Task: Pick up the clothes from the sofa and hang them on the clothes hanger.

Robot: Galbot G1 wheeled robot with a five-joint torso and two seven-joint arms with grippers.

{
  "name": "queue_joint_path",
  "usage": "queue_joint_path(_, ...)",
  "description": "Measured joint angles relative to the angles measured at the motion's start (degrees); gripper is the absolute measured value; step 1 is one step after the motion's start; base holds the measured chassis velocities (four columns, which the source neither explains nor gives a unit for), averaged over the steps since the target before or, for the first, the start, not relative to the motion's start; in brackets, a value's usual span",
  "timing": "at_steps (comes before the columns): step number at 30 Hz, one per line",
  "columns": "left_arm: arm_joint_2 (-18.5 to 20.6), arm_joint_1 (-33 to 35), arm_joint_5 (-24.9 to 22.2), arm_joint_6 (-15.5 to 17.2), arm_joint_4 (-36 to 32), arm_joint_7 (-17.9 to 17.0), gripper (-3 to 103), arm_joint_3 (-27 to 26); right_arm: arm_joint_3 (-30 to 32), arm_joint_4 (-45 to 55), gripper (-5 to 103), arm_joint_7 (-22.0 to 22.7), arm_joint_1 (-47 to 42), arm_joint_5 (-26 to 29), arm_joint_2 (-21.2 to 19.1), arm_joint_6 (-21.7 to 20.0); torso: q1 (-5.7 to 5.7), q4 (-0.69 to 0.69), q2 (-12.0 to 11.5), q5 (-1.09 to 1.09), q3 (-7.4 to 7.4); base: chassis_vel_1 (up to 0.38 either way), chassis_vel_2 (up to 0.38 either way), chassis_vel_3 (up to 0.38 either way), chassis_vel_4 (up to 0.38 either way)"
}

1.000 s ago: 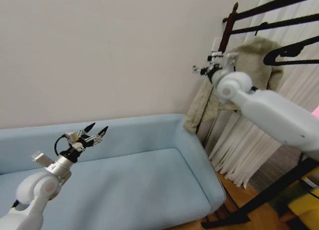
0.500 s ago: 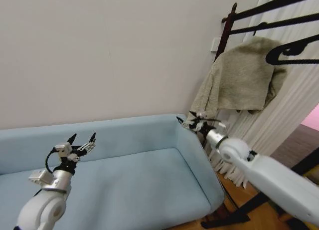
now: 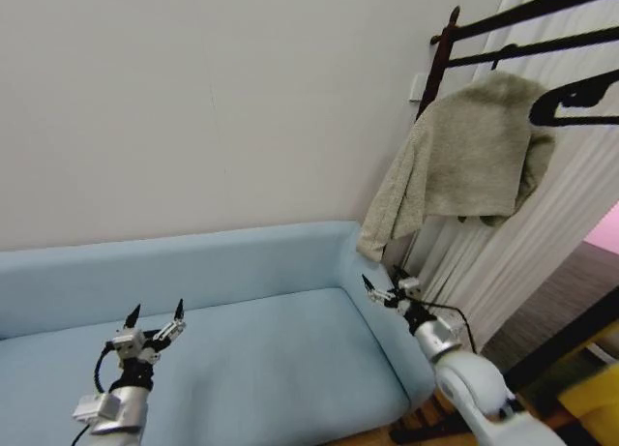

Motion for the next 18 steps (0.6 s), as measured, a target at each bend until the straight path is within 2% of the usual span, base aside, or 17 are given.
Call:
queue_joint_path(1, 0.0, 0.0, 0.0, 0.0, 0.0, 0.0, 100, 0.0, 0.0, 0.0, 100, 0.0, 0.0, 0.0, 0.0, 0.0, 0.0, 0.0, 0.0, 0.0, 0.0, 0.0, 0.0, 0.0, 0.0)
queue_joint_path(4, -3.0, 1.7, 2.33, 2.64, -2.61, 0.77, 100, 0.95, 0.27, 4.09, 100, -1.58, -3.56, -1.3, 4.24, -1.13, 0.0, 0.02, 0.01, 0.01, 0.0, 0.0, 0.0, 0.0, 0.0)
queue_joint_path(8, -2.05, 1.93, 3.51, 3.93, -3.3, -0.6, 100, 2.77, -0.66, 5.3, 100, -2.37, -3.79, -3.65, 7.04, -1.05, 0.01, 0.02, 0.0, 0.02, 0.01, 0.0, 0.0, 0.0, 0.0)
queue_joint_path(11, -0.64, 1.46, 3.35, 6.5, -4.86, -1.07, 100, 3.41, -1.66, 6.64, 100, -1.15, -2.48, -4.18, 7.48, -1.71, 0.02, 0.03, 0.0, 0.01, 0.02, 0.0, 0.0, 0.0, 0.0)
queue_joint_path(18, 1.16, 0.93, 2.83, 8.06, -6.9, -1.15, 100, 4.79, -2.19, 7.79, 100, 0.59, -2.24, -1.69, 6.93, -2.61, 0.02, 0.01, 0.0, 0.01, 0.02, 0.0, 0.0, 0.0, 0.0)
